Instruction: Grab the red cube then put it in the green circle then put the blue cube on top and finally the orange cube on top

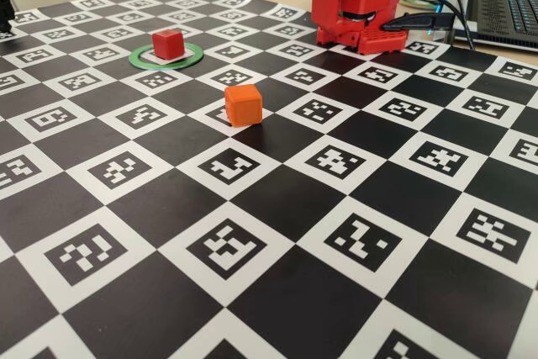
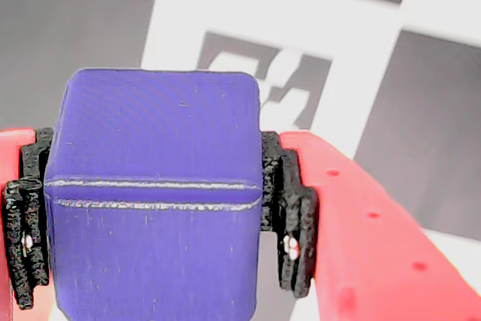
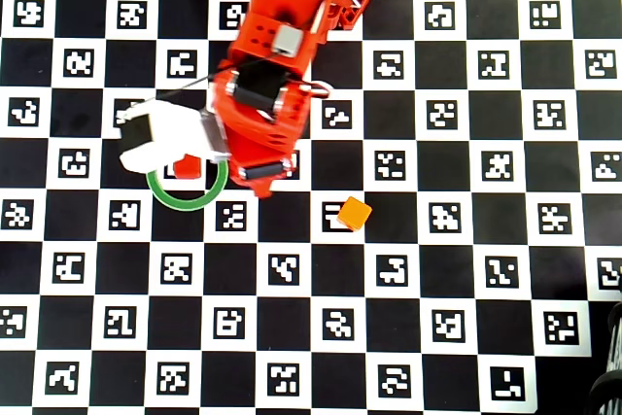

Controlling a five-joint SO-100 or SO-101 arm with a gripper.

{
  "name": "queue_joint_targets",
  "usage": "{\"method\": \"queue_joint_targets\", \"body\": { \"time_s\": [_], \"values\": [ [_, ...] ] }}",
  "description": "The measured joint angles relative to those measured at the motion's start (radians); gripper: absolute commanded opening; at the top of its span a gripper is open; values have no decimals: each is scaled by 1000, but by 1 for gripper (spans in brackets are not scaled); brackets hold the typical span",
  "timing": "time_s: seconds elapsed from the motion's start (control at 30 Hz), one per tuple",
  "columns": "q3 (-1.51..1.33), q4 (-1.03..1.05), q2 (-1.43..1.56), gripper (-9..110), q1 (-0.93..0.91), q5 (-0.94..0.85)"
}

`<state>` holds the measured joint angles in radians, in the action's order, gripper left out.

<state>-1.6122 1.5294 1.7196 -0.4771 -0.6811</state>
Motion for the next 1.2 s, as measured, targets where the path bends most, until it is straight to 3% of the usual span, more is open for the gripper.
{"method": "queue_joint_targets", "body": {
  "time_s": [0.5,1.2],
  "values": [
    [35,-64,-176,8,-198,-98],
    [-114,-307,-224,8,-241,-63]
  ]
}}
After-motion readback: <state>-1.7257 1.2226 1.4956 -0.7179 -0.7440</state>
